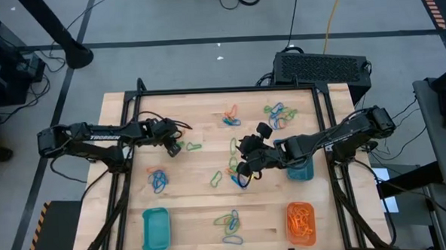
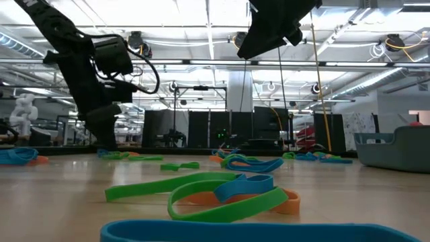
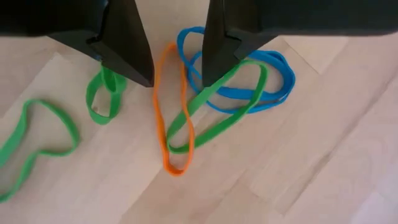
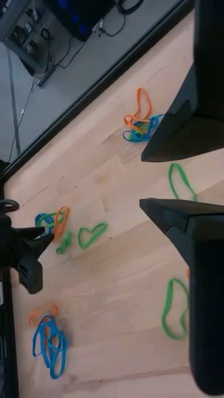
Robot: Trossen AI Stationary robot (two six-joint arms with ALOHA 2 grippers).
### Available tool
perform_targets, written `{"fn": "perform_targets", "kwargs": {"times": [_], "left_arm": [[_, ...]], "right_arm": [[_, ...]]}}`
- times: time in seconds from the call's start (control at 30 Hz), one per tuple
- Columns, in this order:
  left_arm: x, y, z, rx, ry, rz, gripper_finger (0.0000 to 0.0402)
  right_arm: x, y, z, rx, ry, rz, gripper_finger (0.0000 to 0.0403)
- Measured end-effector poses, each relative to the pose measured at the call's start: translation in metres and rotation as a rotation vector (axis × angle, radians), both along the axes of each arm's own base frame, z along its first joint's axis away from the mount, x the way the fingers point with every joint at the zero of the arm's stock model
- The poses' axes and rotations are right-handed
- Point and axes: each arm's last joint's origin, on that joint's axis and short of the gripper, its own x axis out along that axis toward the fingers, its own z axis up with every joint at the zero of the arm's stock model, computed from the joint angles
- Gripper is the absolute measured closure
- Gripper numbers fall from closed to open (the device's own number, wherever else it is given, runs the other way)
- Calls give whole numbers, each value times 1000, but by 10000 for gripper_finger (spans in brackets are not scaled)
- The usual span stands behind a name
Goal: Sort rubber bands into baskets
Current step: Put the orange rubber band into the orange bin
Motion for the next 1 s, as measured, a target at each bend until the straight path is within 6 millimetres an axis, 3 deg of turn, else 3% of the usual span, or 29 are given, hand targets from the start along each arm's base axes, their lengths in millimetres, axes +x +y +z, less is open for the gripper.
{"fn": "perform_targets", "kwargs": {"times": [0.43,0.63,1.0], "left_arm": [[0,-2,0,-2,23,-114,193],[-1,-8,-5,-63,18,-249,192],[2,-7,-14,-14,33,-310,198]], "right_arm": [[9,2,-18,-24,62,10,305],[9,2,-18,-29,65,15,305],[14,3,-12,-42,5,35,305]]}}
